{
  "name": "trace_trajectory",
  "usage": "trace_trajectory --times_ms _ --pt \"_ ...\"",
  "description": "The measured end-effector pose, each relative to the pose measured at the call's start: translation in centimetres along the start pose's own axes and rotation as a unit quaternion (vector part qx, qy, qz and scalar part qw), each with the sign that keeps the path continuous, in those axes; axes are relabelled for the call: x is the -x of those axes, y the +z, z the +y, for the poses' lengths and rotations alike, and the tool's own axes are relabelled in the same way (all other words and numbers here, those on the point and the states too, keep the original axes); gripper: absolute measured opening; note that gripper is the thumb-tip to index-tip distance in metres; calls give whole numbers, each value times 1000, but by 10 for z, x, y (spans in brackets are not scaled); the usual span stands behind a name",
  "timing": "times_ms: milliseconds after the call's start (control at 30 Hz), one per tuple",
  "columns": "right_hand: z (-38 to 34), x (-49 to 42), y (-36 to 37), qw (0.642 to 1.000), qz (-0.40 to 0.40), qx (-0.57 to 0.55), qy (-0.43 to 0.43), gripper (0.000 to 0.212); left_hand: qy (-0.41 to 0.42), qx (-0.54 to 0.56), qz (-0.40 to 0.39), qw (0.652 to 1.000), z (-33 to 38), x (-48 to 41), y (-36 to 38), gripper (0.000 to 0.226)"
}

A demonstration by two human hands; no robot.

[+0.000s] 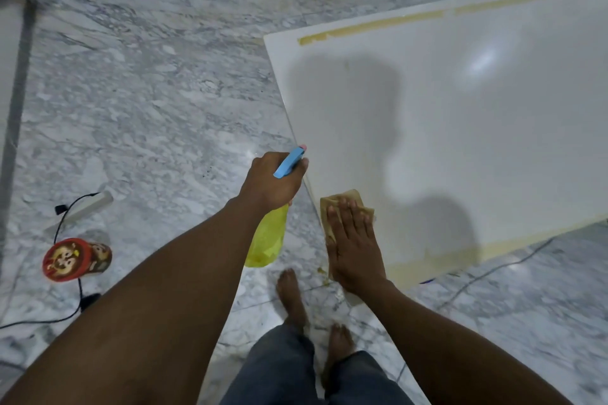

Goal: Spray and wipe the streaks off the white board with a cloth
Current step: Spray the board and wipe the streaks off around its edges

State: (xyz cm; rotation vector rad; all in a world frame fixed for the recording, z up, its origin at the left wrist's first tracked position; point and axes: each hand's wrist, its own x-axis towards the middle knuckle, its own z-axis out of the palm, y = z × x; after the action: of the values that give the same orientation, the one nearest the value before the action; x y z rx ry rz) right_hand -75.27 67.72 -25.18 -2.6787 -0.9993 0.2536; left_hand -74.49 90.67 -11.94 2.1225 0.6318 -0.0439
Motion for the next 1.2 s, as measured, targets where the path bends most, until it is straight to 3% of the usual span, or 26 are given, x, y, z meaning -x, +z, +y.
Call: trace_trajectory --times_ms 200,367,533,600,667,700,733,800,833,867,1000,1200 --pt "6 57 0 1000 -1 -1 -7 62 -6 8 -20 1000 12 37 28 24" --pt "12 105 5 1000 7 -5 -25 73 -34 20 -33 999 19 61 45 34" --pt "19 125 5 999 8 -21 -39 64 -6 14 -29 999 23 76 54 19" --pt "17 116 -14 999 -3 -48 -19 58 -1 22 -19 1000 25 79 53 20" --pt "17 97 -49 989 -9 -135 63 43 -1 32 -8 999 28 78 50 21" --pt "16 83 -67 965 -8 -228 128 34 -5 36 -1 999 30 76 46 21" --pt "14 66 -85 909 -11 -355 218 29 -11 39 6 999 31 74 41 21" --pt "8 31 -107 700 -43 -615 360 33 -19 33 16 999 30 63 30 27" --pt "6 14 -116 614 -58 -688 381 35 -17 24 20 999 30 57 24 32" --pt "3 -4 -124 569 -58 -724 385 34 -11 13 23 1000 29 49 16 35" --pt "-25 -85 -147 497 -59 -786 363 23 17 9 30 999 19 8 -28 34" --pt "-70 -210 -136 465 -78 -807 354 41 43 2 -58 997 -20 -76 -98 34"
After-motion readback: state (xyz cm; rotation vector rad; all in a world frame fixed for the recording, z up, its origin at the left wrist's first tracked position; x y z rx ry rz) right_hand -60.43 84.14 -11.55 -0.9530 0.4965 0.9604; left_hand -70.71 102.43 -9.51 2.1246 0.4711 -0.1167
